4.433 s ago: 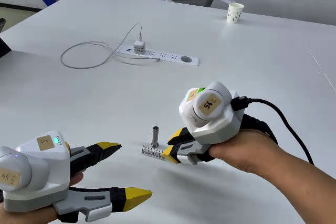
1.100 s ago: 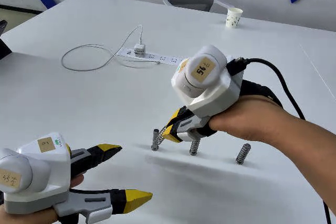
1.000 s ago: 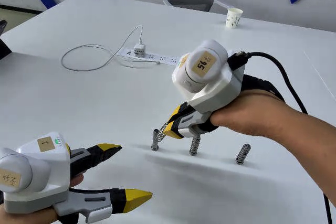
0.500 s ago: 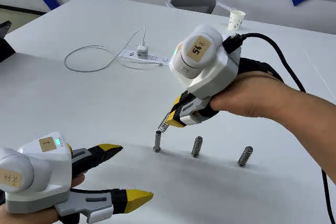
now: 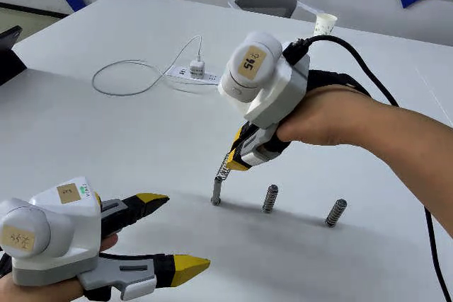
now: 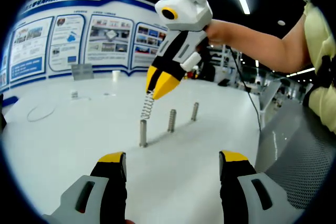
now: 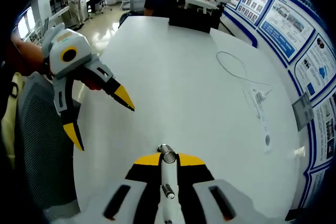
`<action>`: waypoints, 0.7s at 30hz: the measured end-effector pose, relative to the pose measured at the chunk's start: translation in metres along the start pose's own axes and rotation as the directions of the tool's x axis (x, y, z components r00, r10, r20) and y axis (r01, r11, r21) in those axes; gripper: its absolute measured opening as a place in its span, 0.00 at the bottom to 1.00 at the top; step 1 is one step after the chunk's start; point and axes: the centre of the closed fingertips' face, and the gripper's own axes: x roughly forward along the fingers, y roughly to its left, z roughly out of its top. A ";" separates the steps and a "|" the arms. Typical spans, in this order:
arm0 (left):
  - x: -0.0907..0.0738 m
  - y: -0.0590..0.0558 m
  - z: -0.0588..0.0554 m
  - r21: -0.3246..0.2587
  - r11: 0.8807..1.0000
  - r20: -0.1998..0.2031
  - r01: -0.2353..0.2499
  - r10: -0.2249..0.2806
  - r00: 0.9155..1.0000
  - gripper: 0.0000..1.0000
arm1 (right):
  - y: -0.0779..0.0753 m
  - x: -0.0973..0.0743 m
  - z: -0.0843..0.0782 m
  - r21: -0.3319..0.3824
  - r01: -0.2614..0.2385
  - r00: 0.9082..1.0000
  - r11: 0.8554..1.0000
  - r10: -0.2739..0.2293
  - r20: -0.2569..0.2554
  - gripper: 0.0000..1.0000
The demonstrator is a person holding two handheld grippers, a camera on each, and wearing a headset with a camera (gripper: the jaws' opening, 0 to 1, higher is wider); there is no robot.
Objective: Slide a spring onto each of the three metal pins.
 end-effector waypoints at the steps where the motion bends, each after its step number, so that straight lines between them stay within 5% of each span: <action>1: 0.000 0.000 0.000 -0.001 1.000 0.000 0.000 0.000 1.000 0.73 | 0.000 0.000 0.000 -0.004 0.000 1.000 1.000 0.000 -0.003 0.12; 21: 0.000 0.002 -0.003 -0.006 1.000 -0.001 0.001 -0.001 1.000 0.73 | 0.004 0.012 0.001 -0.039 -0.038 0.997 0.999 0.035 -0.062 0.12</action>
